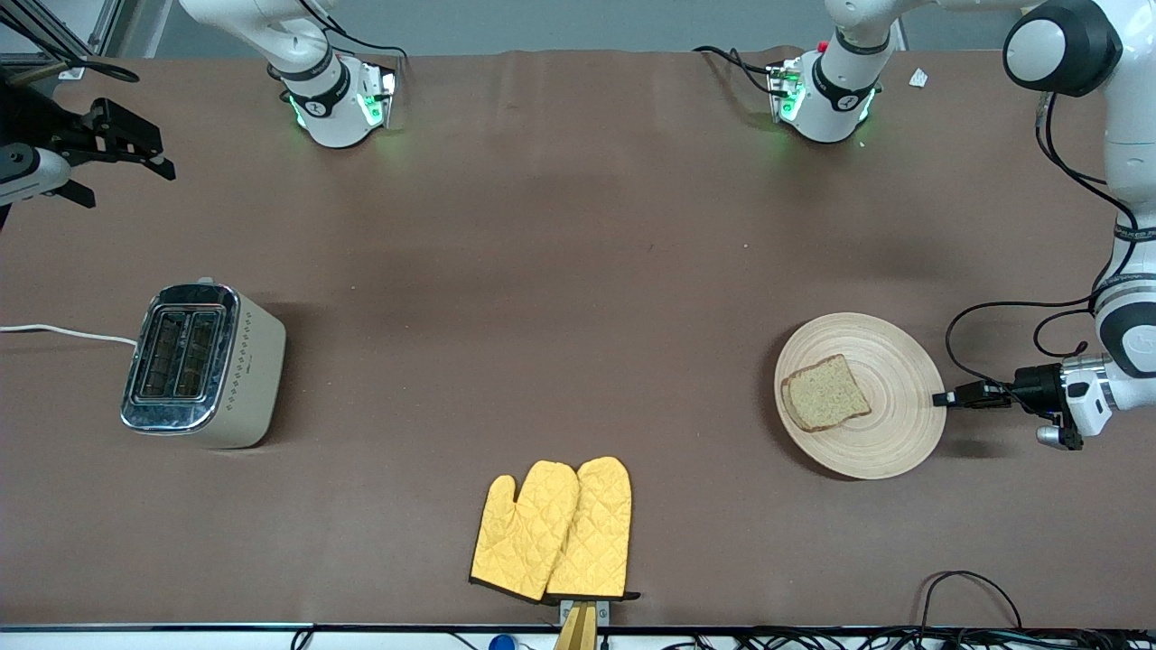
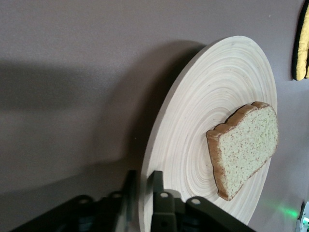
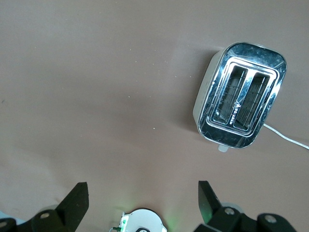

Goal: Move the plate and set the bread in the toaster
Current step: 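Grip the wooden plate rim with the left gripper, then slide the plate toward the toaster with the left gripper while the right gripper approaches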

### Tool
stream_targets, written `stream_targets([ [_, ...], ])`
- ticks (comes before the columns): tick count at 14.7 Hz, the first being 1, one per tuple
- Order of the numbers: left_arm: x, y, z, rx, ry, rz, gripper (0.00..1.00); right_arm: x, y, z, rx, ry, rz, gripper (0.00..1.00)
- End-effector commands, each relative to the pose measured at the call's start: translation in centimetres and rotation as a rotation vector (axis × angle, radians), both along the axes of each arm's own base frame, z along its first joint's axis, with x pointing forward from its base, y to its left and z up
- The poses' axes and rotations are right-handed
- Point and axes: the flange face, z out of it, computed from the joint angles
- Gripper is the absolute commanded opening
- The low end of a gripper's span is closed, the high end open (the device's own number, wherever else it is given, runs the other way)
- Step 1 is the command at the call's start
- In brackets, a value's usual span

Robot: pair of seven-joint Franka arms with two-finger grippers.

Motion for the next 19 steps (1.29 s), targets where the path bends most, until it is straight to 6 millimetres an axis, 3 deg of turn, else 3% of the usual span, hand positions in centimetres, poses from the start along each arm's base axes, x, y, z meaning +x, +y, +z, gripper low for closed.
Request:
stream_targets([
  [1,0.3,0.1,-0.1,-0.008,-0.025,-0.006,0.10,-0.7,0.2,0.7,0.011,-0.017,-0.011,1.00],
  [4,0.5,0.2,0.5,-0.008,-0.033,-0.006,0.03,-0.7,0.0,0.7,0.011,-0.017,-0.014,1.00],
  [6,0.9,-0.9,1.2,-0.029,-0.044,-0.020,0.02,-0.7,0.2,0.7,0.011,-0.017,-0.011,1.00],
  [10,2.0,-5.7,3.8,-0.144,-0.048,-0.106,0.02,-0.6,0.4,0.8,0.011,-0.024,-0.007,1.00],
  [12,2.4,-8.3,6.7,-0.207,-0.064,-0.143,0.03,-0.7,1.3,0.5,0.011,-0.015,0.009,1.00],
  [14,2.3,-12.2,10.5,-0.243,-0.067,-0.180,0.04,-0.8,2.1,0.2,0.005,-0.004,-0.009,1.00],
  [16,1.9,-15.8,12.4,-0.272,-0.009,-0.136,0.04,-0.7,4.4,0.0,0.003,-0.015,0.004,1.00],
  [18,1.8,-20.6,13.0,-0.286,0.003,-0.138,0.04,-0.5,9.1,-2.3,-0.008,-0.019,-0.062,1.00],
  [19,1.6,-23.9,12.6,-0.291,0.001,-0.146,0.03,-0.5,11.4,-3.6,-0.010,-0.029,-0.096,1.00],
])
